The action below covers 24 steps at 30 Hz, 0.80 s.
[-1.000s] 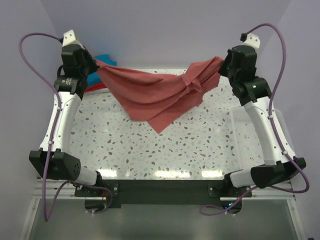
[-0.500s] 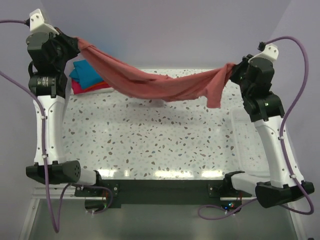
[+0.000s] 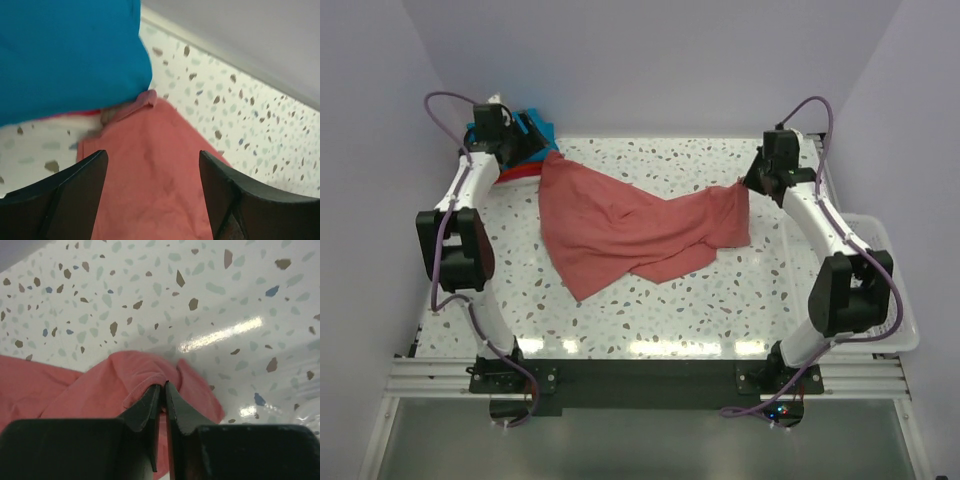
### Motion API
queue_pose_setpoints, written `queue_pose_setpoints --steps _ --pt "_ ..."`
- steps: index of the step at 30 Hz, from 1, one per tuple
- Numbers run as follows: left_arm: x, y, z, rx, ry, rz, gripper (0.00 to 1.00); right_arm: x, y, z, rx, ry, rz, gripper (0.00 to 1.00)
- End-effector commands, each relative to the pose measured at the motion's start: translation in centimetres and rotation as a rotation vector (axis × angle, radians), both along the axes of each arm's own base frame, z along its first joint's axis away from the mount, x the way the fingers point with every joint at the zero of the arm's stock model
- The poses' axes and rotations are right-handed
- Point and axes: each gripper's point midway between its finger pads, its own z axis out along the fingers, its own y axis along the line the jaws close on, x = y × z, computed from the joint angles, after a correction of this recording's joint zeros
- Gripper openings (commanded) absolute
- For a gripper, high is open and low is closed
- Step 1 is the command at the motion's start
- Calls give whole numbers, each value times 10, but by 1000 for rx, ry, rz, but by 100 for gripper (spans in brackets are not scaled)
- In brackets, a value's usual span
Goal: Fold and stack the t-shirts
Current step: Flatten the tshirt out
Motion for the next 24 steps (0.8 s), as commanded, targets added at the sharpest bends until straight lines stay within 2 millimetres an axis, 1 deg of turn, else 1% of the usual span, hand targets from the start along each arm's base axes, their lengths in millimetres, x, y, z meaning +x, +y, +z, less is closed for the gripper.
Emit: queue_pose_setpoints --steps 1,2,3,4,5,6,7,8,9,10,11,12,13,14,15,16,17,18,19,21,22,24 --pt "-28 -31 91 29 -220 8 79 16 8 -9 38 -21 18 22" --pt "-44 -33 65 46 -159 68 81 17 8 -10 36 -13 19 31" --pt "-57 -37 62 47 -153 94 81 12 7 -15 24 19 19 39" --pt "-80 -49 80 43 -194 106 81 12 5 -17 17 31 13 53" --pt "-103 -45 40 49 -114 174 81 11 0 -15 -1 31 -4 59" --pt "-118 -48 32 46 -109 194 81 9 -3 -13 -12 32 -17 63" --pt "-142 -56 41 29 -142 194 80 3 -6 -15 -24 51 -23 66" --pt "-165 -52 0 44 -66 238 76 0 -10 -11 -38 48 -37 66" --pt "-180 -54 -10 43 -50 245 73 -5 -12 -13 -43 65 -45 67" --pt "-199 -64 -8 29 -67 230 70 -8 -12 -14 -43 71 -49 67" --pt "-217 -64 -36 38 -13 255 65 -12 -13 -15 -42 80 -51 67" --pt "-231 -66 -48 46 19 255 63 -16 -13 -11 -39 72 -51 67" --pt "-245 -78 -51 42 22 227 61 -18 -13 -9 -36 64 -51 67" --pt "-258 -76 -68 48 56 256 57 -22 -12 -14 -36 74 -46 67" --pt "-269 -79 -79 59 89 253 55 -25 -13 -8 -32 57 -48 67" --pt "-279 -88 -85 55 101 227 53 -28 -12 -8 -32 56 -46 67" --pt "-288 -88 -99 53 125 252 50 -32 -13 -12 -34 65 -47 67" --pt "-295 -89 -108 63 148 250 50 -34 -14 -11 -33 60 -47 67" --pt "-302 -97 -115 72 164 228 50 -36 -14 -9 -31 51 -46 67" --pt "-312 -98 -128 90 200 244 50 -39 -12 -14 -29 58 -40 67" --pt "-317 -102 -136 113 224 231 50 -40 -14 -15 -32 62 -42 67" --pt "-320 -104 -139 130 241 240 51 -43 -13 -21 -30 81 -39 67"
